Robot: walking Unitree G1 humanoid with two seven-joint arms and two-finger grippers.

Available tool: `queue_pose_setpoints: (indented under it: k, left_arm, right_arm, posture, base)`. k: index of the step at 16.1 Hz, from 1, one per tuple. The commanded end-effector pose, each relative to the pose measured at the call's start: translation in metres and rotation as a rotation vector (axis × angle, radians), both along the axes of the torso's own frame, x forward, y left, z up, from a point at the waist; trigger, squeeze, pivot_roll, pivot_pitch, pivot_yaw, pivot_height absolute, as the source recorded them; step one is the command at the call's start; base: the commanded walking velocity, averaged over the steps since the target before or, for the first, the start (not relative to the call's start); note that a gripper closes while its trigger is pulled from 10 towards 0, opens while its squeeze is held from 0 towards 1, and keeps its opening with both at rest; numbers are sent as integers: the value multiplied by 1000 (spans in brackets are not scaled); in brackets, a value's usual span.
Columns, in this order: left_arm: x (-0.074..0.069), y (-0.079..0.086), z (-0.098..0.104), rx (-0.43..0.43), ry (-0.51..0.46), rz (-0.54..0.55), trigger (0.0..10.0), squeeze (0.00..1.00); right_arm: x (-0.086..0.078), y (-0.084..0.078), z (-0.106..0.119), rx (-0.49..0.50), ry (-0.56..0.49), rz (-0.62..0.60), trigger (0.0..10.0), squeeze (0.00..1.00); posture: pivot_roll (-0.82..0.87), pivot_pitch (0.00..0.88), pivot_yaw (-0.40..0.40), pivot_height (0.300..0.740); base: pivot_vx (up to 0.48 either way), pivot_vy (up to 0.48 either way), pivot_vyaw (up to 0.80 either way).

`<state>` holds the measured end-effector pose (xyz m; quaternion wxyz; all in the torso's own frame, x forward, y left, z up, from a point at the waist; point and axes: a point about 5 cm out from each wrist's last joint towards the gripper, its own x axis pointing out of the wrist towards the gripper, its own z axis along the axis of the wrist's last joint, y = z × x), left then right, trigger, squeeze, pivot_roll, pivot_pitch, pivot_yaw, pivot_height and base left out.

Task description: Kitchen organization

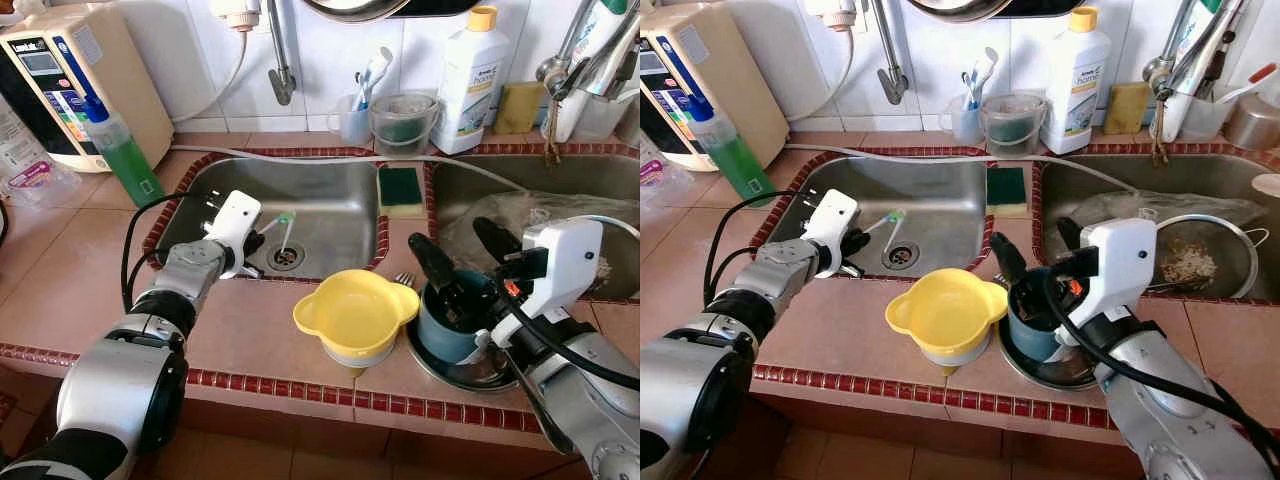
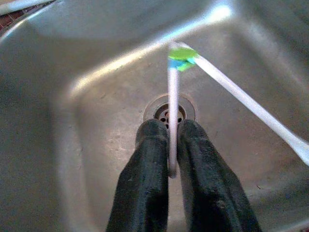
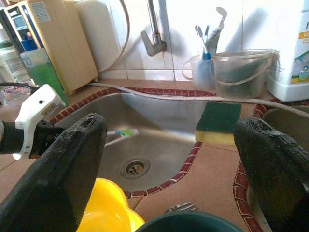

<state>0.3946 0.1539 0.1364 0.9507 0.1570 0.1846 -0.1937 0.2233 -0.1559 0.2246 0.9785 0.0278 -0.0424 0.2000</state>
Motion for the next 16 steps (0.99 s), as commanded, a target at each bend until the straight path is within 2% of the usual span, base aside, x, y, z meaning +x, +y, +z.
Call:
queue_pose_setpoints:
  k: [1,9,12,14,15,16]
  left_arm:
    - [-2,10,-3,-7,24,21,10000,1000]
    - [3,14,10,-34,6,20,10000,1000]
    - [9,19,30,-114,-50,34,10000,1000]
    - [13,19,46,-195,-106,36,10000,1000]
    - [15,18,57,-249,-170,21,10000,275]
    - [15,17,59,-257,-178,18,10000,275]
  right_arm:
    - [0,4,5,0,-19,22,10000,0]
    - [9,7,10,18,-46,27,10000,0]
    - [13,8,18,50,-109,39,10000,0]
    - [18,6,30,116,-188,17,10000,0]
    - [24,4,35,137,-218,-5,10000,0]
    - [24,4,35,138,-222,-6,10000,0]
  posture:
    - [-341,76,145,740]
    - [-314,71,138,740]
    - [-297,71,128,740]
    - [-285,72,121,740]
    - [-277,71,117,740]
    - [-277,71,117,740]
  base:
    - [0,0,0]
    - [0,0,0]
    - [0,0,0]
    - [0,0,0]
    - [0,0,0]
    - [0,0,0]
